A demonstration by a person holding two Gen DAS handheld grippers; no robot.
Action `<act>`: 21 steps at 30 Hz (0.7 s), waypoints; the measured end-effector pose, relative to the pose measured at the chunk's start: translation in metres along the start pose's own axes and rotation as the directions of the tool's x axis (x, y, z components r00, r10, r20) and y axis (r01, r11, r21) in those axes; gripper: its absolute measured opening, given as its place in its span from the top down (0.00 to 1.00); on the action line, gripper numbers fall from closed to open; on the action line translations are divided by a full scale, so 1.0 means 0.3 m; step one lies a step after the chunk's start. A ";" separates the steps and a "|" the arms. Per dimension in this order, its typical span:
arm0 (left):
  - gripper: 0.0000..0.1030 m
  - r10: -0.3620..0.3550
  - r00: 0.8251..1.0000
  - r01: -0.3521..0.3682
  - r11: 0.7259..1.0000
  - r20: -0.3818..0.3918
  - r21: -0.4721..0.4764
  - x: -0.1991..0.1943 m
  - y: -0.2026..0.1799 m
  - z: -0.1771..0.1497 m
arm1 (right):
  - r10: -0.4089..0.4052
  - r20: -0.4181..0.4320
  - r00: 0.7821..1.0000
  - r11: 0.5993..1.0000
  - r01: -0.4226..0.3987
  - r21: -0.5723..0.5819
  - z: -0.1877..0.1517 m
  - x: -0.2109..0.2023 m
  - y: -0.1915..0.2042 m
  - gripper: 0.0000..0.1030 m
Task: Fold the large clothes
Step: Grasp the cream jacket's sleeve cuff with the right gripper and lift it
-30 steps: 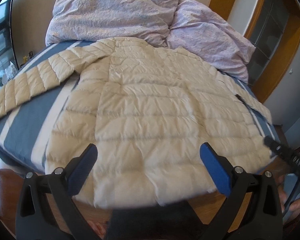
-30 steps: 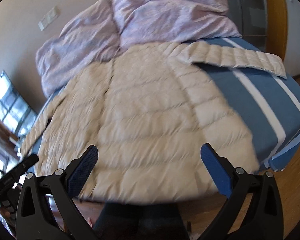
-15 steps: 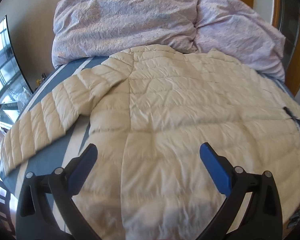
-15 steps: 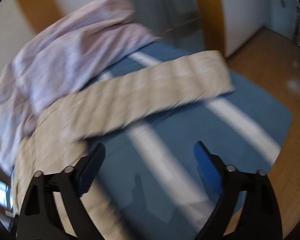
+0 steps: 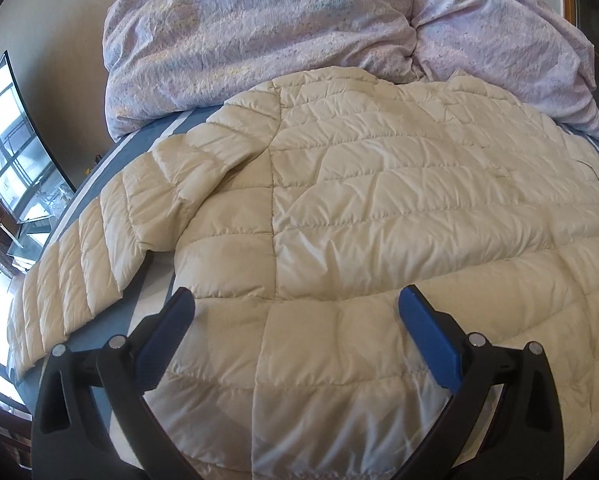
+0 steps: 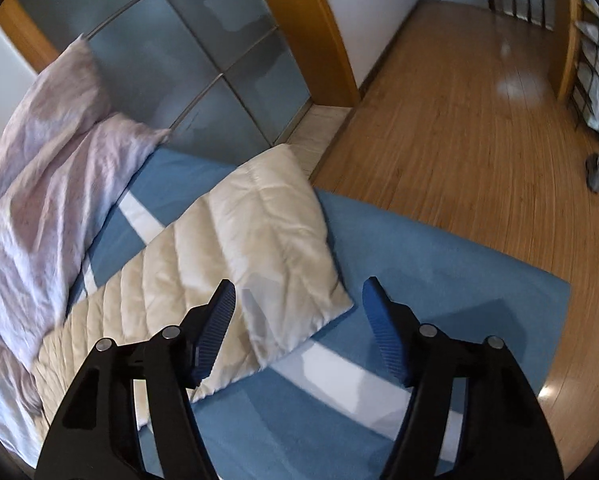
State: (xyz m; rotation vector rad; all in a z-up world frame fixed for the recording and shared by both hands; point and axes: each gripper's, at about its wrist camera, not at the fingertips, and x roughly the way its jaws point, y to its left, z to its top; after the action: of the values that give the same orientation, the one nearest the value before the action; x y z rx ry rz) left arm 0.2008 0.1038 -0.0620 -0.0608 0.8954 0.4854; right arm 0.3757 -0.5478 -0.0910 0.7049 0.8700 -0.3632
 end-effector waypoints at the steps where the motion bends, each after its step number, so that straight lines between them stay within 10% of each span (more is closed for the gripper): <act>1: 0.02 0.000 1.000 0.000 1.000 -0.003 0.000 0.005 0.000 0.000 | 0.008 -0.021 1.000 1.000 -0.008 0.009 0.000 0.013 -0.011 0.38; 21: 0.02 -0.031 0.999 0.030 0.999 -0.045 -0.020 0.055 0.013 -0.017 | -0.063 -0.001 0.998 0.991 0.063 -0.114 -0.030 0.035 0.129 0.93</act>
State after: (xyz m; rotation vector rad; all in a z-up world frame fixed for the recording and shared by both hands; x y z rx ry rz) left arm 0.2039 0.1120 -0.0772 -0.1030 0.9327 0.4660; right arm 0.3985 -0.5138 -0.0875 0.5735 0.9118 -0.3654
